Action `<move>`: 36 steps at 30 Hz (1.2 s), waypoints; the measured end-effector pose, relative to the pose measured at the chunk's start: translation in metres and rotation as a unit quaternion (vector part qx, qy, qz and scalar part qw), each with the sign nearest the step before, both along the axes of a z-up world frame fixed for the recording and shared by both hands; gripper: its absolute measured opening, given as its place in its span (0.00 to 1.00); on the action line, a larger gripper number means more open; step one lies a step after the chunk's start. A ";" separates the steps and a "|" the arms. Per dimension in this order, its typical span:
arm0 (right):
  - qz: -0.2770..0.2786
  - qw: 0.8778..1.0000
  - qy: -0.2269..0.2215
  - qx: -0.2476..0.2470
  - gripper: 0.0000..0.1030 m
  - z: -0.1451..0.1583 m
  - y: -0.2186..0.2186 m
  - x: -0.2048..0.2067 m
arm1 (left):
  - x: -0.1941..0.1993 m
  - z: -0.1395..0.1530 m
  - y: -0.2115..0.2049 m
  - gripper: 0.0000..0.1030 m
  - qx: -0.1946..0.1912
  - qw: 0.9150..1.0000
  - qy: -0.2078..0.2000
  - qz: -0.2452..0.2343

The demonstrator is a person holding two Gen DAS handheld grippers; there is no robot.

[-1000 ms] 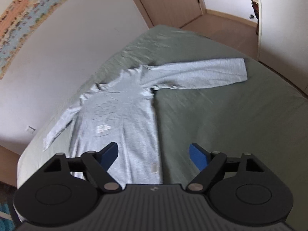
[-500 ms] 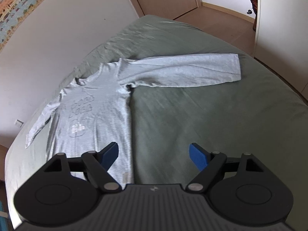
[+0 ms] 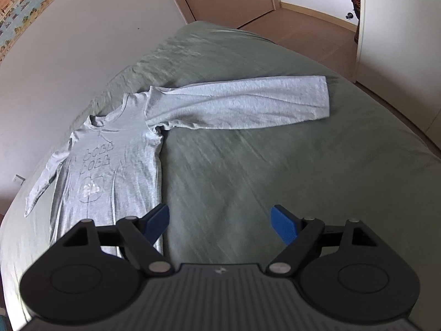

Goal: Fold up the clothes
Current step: 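Close the left gripper on the shirt hem while the right gripper grasps the hem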

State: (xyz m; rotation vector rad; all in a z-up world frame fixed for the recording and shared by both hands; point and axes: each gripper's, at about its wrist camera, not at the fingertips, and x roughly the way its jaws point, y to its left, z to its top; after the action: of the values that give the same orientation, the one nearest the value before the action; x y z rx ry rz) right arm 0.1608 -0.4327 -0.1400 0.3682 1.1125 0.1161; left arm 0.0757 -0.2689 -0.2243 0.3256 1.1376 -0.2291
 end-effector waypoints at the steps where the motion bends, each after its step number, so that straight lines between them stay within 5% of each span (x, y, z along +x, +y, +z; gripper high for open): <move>1: 0.001 1.000 -0.003 0.007 0.81 -0.001 0.000 0.004 | 0.002 0.001 0.004 0.35 -0.003 1.000 0.000 0.004; 3: -0.003 1.000 -0.006 0.019 0.81 -0.005 -0.003 0.014 | 0.009 0.004 0.015 0.10 -0.015 1.000 0.004 0.015; 7: -0.028 0.999 -0.001 0.020 0.81 -0.016 -0.018 0.038 | 0.023 0.008 0.037 0.09 -0.057 0.998 0.025 0.033; 19: -0.195 0.979 0.023 0.046 0.81 -0.064 -0.089 0.073 | 0.040 0.018 0.058 0.08 -0.071 0.996 0.019 0.043; 28: -0.235 0.970 0.029 0.054 0.70 -0.093 -0.113 0.101 | 0.042 0.019 0.061 0.09 -0.075 0.996 0.025 0.046; 31: -0.245 0.968 0.026 0.052 0.57 -0.098 -0.115 0.108 | 0.044 0.016 0.059 0.09 -0.075 0.996 0.029 0.047; 34: -0.247 0.967 0.025 0.057 0.09 -0.098 -0.122 0.110 | 0.042 0.016 0.058 0.08 -0.080 0.995 0.033 0.043; 36: -0.239 0.969 0.016 0.058 0.07 -0.090 -0.121 0.109 | 0.041 0.018 0.058 0.08 -0.083 0.995 0.035 0.042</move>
State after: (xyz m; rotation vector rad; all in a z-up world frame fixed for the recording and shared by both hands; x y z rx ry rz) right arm 0.2696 -0.5535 -0.2301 0.7353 1.0232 -0.2519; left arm 0.1170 -0.2109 -0.2059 0.1236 1.1901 -0.2607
